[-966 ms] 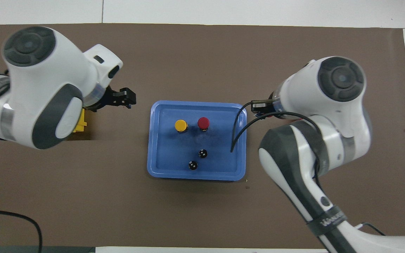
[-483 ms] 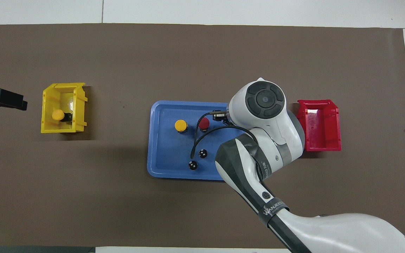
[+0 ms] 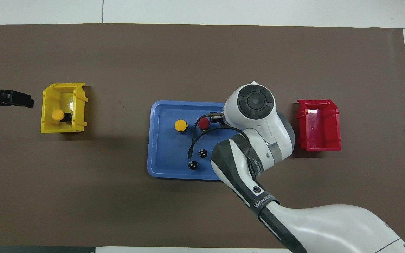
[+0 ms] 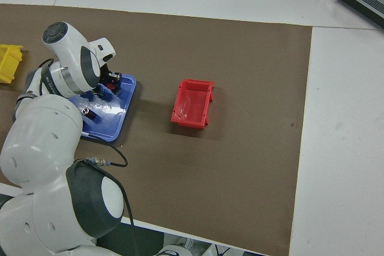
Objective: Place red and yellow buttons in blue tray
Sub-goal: 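Place the red button in the tray while the left gripper returns, then grasp the second yellow button while the right gripper withdraws to rest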
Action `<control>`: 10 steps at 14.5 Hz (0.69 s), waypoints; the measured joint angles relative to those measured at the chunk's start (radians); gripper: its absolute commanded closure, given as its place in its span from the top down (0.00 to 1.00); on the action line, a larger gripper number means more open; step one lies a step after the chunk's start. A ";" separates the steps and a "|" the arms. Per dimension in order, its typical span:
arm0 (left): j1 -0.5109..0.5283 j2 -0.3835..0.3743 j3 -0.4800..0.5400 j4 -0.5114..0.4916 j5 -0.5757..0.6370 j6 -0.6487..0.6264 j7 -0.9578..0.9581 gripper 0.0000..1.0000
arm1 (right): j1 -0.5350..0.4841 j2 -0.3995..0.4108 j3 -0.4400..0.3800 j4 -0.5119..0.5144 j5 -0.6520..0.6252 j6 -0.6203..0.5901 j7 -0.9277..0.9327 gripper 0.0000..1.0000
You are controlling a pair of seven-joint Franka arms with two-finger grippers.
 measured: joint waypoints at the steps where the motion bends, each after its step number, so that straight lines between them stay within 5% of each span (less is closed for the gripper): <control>1: 0.000 0.016 -0.001 -0.032 0.000 0.047 0.000 0.78 | 0.000 -0.001 -0.003 0.005 -0.006 -0.005 0.000 1.00; 4: 0.000 0.058 -0.002 -0.077 0.000 0.117 0.000 0.77 | -0.027 -0.020 -0.022 0.079 -0.020 -0.099 0.000 1.00; 10: -0.002 0.094 -0.009 -0.142 0.000 0.225 -0.023 0.77 | -0.242 -0.125 -0.028 0.332 -0.035 -0.470 -0.080 1.00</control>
